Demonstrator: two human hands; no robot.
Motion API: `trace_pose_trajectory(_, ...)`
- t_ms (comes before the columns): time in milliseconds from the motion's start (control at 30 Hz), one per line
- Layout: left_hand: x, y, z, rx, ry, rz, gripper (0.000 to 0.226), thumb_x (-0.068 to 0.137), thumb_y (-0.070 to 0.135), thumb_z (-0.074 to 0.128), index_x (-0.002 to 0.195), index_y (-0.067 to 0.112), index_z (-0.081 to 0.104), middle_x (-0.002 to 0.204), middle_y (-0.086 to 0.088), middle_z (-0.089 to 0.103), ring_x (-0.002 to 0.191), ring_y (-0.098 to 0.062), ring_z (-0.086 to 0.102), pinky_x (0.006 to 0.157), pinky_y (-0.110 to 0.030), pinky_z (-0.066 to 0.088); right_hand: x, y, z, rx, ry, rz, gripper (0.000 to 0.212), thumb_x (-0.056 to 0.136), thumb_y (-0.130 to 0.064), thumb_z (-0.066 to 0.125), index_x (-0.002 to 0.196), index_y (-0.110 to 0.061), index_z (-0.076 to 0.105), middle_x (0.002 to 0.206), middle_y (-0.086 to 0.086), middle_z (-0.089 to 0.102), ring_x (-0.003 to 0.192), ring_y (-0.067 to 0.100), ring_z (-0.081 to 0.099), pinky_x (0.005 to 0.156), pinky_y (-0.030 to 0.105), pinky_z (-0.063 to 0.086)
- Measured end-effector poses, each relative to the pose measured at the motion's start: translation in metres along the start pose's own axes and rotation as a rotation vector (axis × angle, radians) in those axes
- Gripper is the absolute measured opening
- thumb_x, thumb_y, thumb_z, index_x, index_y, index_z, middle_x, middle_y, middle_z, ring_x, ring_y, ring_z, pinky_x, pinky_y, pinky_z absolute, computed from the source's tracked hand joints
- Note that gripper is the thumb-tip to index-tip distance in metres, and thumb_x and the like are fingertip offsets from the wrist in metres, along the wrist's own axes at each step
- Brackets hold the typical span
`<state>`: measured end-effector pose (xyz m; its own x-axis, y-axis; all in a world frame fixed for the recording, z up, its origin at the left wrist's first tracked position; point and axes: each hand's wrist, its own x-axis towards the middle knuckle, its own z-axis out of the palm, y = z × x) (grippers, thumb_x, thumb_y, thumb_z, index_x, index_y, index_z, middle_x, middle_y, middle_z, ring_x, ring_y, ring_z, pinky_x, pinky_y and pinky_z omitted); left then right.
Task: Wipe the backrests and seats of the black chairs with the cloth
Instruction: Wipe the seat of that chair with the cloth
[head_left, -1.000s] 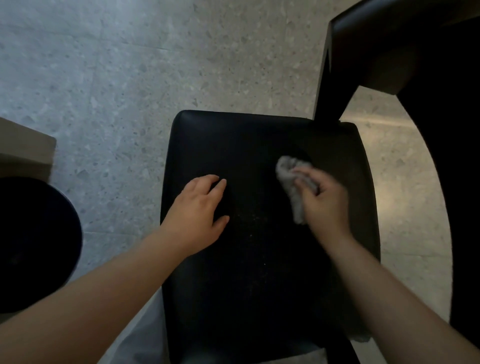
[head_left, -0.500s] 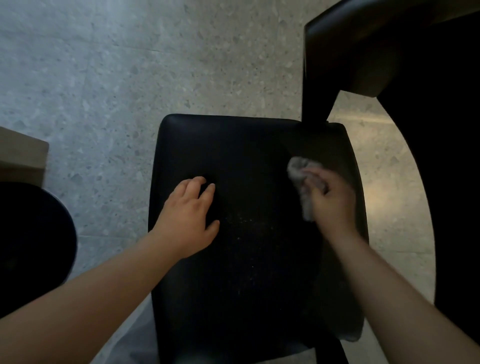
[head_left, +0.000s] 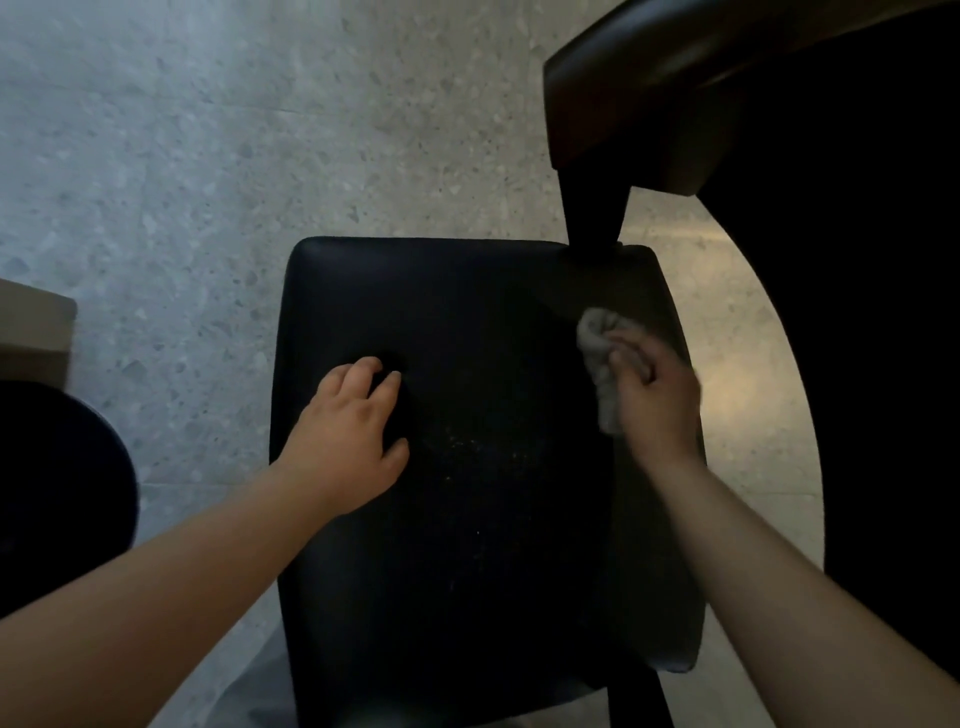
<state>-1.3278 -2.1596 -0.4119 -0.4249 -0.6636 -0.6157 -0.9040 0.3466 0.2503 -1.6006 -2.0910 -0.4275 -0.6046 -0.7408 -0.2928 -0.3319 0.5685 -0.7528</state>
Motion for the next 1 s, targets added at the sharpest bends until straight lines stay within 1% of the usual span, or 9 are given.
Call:
trace_pose_trajectory(133, 0.001, 0.006, -0.006, 0.032, -0.025, -0.010, 0.078, 0.093, 0.048, 0.052, 0.155, 0.017, 0.019, 0.157, -0.007, 0.013, 0.144, -0.028, 0.018, 0.115, -0.035, 0.027, 0.004, 0.008, 0.013, -0.110, -0.021, 0.048, 0.022, 0.095, -0.013, 0.057, 0.110, -0.024, 0.070, 0.110, -0.008, 0.063, 0.097, 0.004, 0.059, 0.071, -0.001, 0.034)
trace_pose_trajectory(300, 0.001, 0.028, -0.012, 0.072, -0.044, 0.047, 0.080, 0.092, 0.052, 0.053, 0.155, 0.023, 0.014, 0.157, -0.008, 0.006, 0.143, -0.030, 0.015, 0.116, -0.040, 0.025, -0.069, 0.012, 0.017, 0.071, -0.420, 0.130, 0.025, 0.095, -0.010, 0.059, 0.106, -0.030, 0.068, 0.110, -0.012, 0.066, 0.097, -0.008, 0.061, 0.082, 0.006, 0.046)
trace_pose_trajectory(433, 0.015, 0.042, -0.011, 0.083, -0.051, 0.168, 0.079, 0.092, 0.053, 0.052, 0.156, 0.029, 0.011, 0.159, -0.003, 0.007, 0.145, -0.027, 0.009, 0.119, -0.042, 0.020, -0.023, 0.013, -0.008, 0.041, 0.005, 0.060, 0.026, 0.094, -0.010, 0.059, 0.114, -0.024, 0.068, 0.116, -0.005, 0.065, 0.103, 0.004, 0.059, 0.083, 0.001, 0.039)
trace_pose_trajectory(500, 0.021, 0.047, -0.008, 0.066, -0.090, 0.181, 0.081, 0.092, 0.052, 0.054, 0.156, 0.029, 0.009, 0.161, -0.003, 0.005, 0.147, -0.028, 0.006, 0.120, -0.045, 0.021, 0.013, 0.015, -0.017, -0.113, 0.079, -0.022, 0.024, 0.096, -0.011, 0.056, 0.116, -0.018, 0.069, 0.120, 0.000, 0.065, 0.111, 0.009, 0.057, 0.089, 0.007, 0.039)
trace_pose_trajectory(633, 0.027, 0.052, 0.001, 0.096, -0.114, 0.148, 0.080, 0.092, 0.050, 0.055, 0.156, 0.030, 0.012, 0.161, -0.005, 0.001, 0.147, -0.032, 0.001, 0.120, -0.046, 0.020, 0.015, 0.021, -0.002, -0.184, 0.028, -0.021, 0.021, 0.095, -0.012, 0.055, 0.106, -0.022, 0.071, 0.108, -0.003, 0.065, 0.098, 0.008, 0.059, 0.080, 0.016, 0.042)
trace_pose_trajectory(700, 0.028, 0.053, 0.002, 0.101, -0.115, 0.137, 0.079, 0.092, 0.049, 0.055, 0.156, 0.029, 0.013, 0.161, -0.005, 0.001, 0.147, -0.032, 0.000, 0.120, -0.046, 0.020, -0.018, 0.023, 0.007, -0.093, -0.116, -0.001, 0.023, 0.094, -0.013, 0.057, 0.097, -0.032, 0.068, 0.101, -0.012, 0.063, 0.090, 0.000, 0.060, 0.077, 0.014, 0.044)
trace_pose_trajectory(800, 0.031, 0.052, 0.001, 0.115, -0.132, 0.141, 0.080, 0.091, 0.049, 0.056, 0.156, 0.030, 0.013, 0.161, -0.005, 0.000, 0.147, -0.032, 0.000, 0.120, -0.046, 0.020, -0.055, 0.026, 0.004, 0.088, -0.311, 0.051, 0.028, 0.094, -0.010, 0.059, 0.099, -0.036, 0.068, 0.107, -0.014, 0.065, 0.097, -0.007, 0.060, 0.080, 0.007, 0.044)
trace_pose_trajectory(933, 0.030, 0.053, 0.001, 0.133, -0.140, 0.132, 0.082, 0.091, 0.050, 0.055, 0.156, 0.030, 0.010, 0.161, -0.005, -0.002, 0.147, -0.031, -0.001, 0.120, -0.044, 0.019, 0.000, 0.033, -0.019, -0.070, 0.100, -0.003, 0.025, 0.093, -0.005, 0.057, 0.111, -0.014, 0.071, 0.110, -0.003, 0.066, 0.099, 0.005, 0.057, 0.081, 0.001, 0.035)
trace_pose_trajectory(1000, 0.030, 0.054, 0.004, 0.140, -0.141, 0.119, 0.083, 0.091, 0.051, 0.055, 0.156, 0.030, 0.008, 0.161, -0.004, -0.004, 0.147, -0.031, -0.004, 0.121, -0.044, 0.018, 0.029, 0.041, -0.030, -0.189, 0.207, -0.041, 0.024, 0.093, -0.005, 0.056, 0.110, -0.011, 0.071, 0.110, 0.005, 0.068, 0.100, 0.011, 0.057, 0.080, 0.009, 0.036)
